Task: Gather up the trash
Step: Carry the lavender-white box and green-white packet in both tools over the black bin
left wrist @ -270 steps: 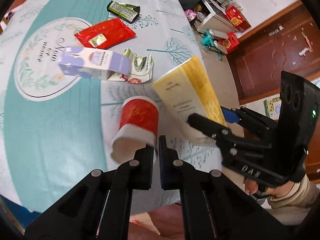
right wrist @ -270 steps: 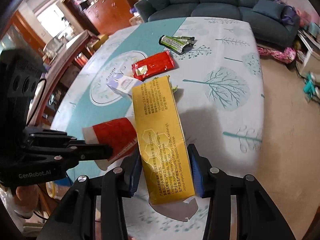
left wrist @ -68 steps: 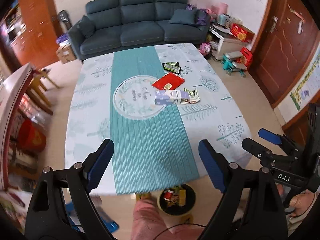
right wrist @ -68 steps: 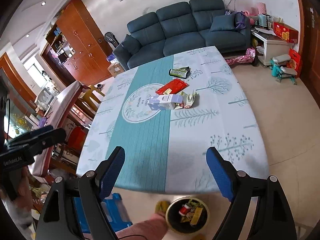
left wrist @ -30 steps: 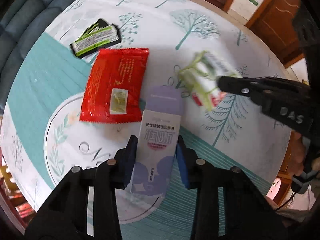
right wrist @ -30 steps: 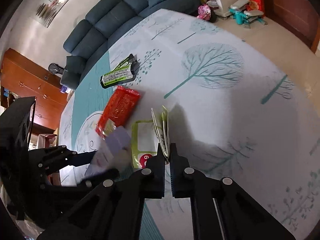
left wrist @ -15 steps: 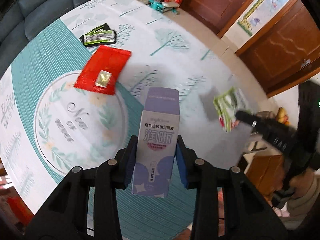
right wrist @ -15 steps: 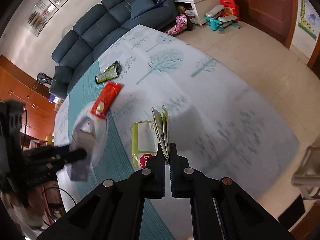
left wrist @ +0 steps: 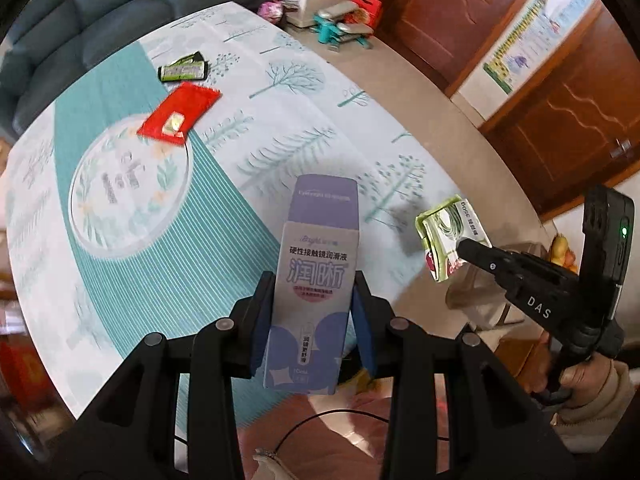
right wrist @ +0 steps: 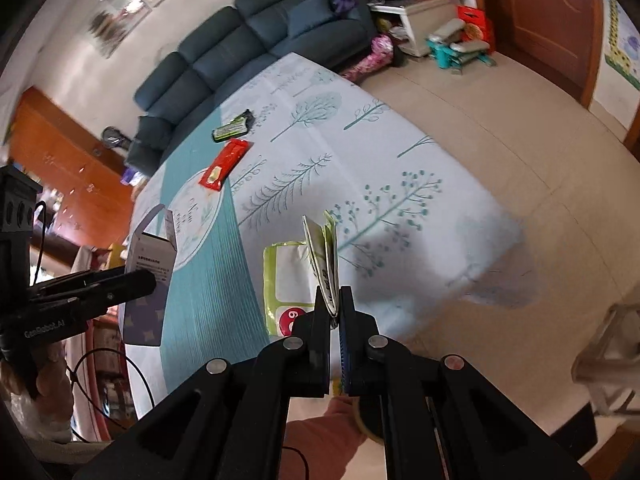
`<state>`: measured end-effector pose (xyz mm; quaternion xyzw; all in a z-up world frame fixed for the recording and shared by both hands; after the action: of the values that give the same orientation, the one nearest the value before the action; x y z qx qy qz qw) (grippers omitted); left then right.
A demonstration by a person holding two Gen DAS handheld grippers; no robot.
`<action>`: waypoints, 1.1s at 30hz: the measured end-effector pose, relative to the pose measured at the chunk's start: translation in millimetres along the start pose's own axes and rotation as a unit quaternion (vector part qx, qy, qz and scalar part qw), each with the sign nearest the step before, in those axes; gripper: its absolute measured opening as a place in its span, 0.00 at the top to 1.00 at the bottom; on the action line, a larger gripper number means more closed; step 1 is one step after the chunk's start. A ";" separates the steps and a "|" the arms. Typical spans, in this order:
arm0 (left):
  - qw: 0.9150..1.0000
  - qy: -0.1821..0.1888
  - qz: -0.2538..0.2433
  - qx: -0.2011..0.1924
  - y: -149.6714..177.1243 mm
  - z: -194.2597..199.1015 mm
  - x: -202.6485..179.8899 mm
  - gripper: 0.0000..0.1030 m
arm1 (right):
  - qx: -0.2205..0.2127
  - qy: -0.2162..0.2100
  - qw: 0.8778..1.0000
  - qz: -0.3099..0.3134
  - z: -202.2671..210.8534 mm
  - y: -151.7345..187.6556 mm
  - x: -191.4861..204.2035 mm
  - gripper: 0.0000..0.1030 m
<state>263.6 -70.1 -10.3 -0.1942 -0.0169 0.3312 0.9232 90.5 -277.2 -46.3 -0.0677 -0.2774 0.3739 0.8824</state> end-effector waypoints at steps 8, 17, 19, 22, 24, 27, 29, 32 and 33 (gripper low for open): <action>0.998 -0.026 0.063 0.011 41.5 -5.0 -94.0 0.68 | 0.021 -0.029 0.999 0.038 49.2 34.1 -76.5 0.96; 0.996 -0.044 0.060 0.046 78.2 -13.8 -175.8 0.68 | 0.060 -0.032 0.997 0.021 63.1 84.5 -149.2 0.96; 0.996 -0.048 0.055 0.055 83.4 -16.9 -186.1 0.68 | 0.067 -0.033 0.997 0.016 61.8 95.1 -159.7 0.96; 0.995 -0.051 0.052 0.070 89.9 -25.5 -192.3 0.68 | 0.074 -0.032 0.997 0.008 57.0 107.7 -169.9 0.96; 0.994 -0.048 0.055 0.081 96.4 -34.8 -195.5 0.68 | 0.081 -0.030 0.996 -0.001 50.9 116.9 -177.9 0.96; 0.993 -0.047 0.053 0.091 105.5 -50.2 -195.7 0.68 | 0.091 -0.024 0.996 -0.009 37.0 127.6 -183.5 0.96; 0.993 -0.045 0.051 0.099 112.7 -62.0 -197.1 0.68 | 0.098 -0.019 0.995 -0.011 27.2 135.9 -188.5 0.96; 0.992 -0.041 0.053 0.108 125.6 -81.3 -197.3 0.68 | 0.103 -0.010 0.995 -0.010 11.9 148.6 -195.2 0.96; 0.991 -0.039 0.055 0.112 130.2 -88.6 -196.8 0.68 | 0.103 -0.007 0.995 -0.010 6.7 152.4 -196.9 0.96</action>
<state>45.4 -130.6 -121.2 -0.0774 -0.0047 0.3882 0.9183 -119.5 -306.7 -176.9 0.0294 -0.2443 0.3919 0.8865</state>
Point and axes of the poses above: each gripper's, at about its wrist camera, not at the fingertips, and z roughly against the way its jaws point, x to its left, y to its underside, the point moved 1 cm from there along -z, roughly the way its jaws point, and after that the axes turned 14 degrees about -z, right-handed, at the moved point
